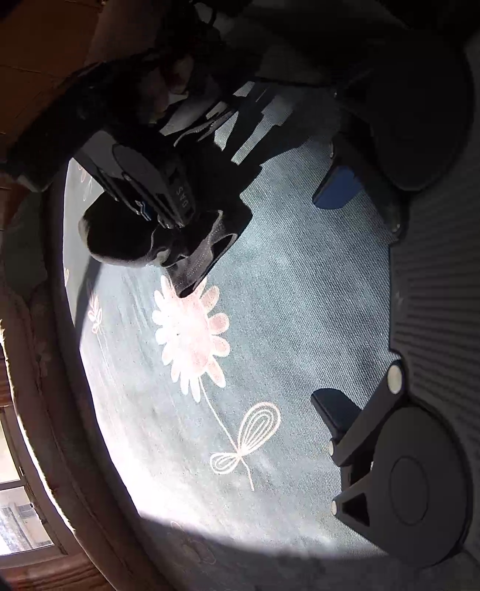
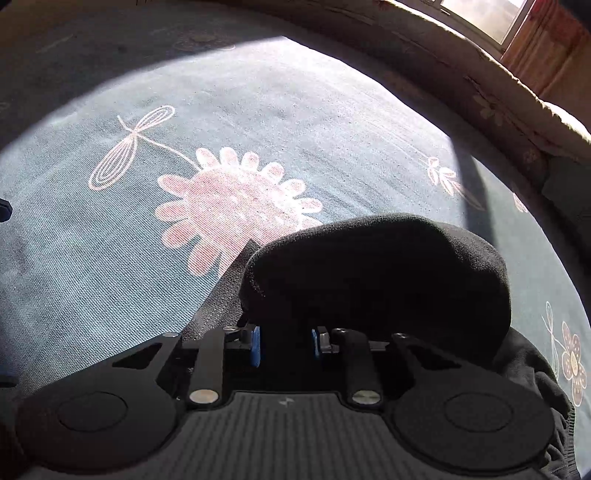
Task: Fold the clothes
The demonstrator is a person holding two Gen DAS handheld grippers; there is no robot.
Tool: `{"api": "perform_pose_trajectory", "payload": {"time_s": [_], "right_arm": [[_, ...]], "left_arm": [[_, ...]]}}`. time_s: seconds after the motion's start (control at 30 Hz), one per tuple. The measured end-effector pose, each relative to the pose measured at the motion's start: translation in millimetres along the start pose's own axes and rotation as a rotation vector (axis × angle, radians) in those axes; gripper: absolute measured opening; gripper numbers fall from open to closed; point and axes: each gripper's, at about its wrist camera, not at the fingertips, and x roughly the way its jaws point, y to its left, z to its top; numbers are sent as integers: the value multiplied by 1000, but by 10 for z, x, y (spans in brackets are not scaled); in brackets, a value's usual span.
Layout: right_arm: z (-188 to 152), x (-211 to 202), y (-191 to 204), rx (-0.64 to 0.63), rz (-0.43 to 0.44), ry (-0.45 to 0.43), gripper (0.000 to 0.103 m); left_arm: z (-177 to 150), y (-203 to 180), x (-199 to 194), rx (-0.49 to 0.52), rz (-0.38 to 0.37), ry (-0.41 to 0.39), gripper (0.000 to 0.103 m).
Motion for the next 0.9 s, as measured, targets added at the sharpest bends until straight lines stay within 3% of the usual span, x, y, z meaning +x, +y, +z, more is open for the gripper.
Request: {"api": "perform_pose_trajectory", "payload": {"time_s": [0.17,0.53,0.9], "right_arm": [[206,-83,-178,89,74,-32,14],[1027,187,-525,332,383,-75,13],[1764,635,-409,323,437,-49,13]], "left_arm": [[-80,70,-18,-41,-3,-4,102],[-99,268,-188,-97,55,-33,102],[-256,559,-205,-191,106,1,102]]}}
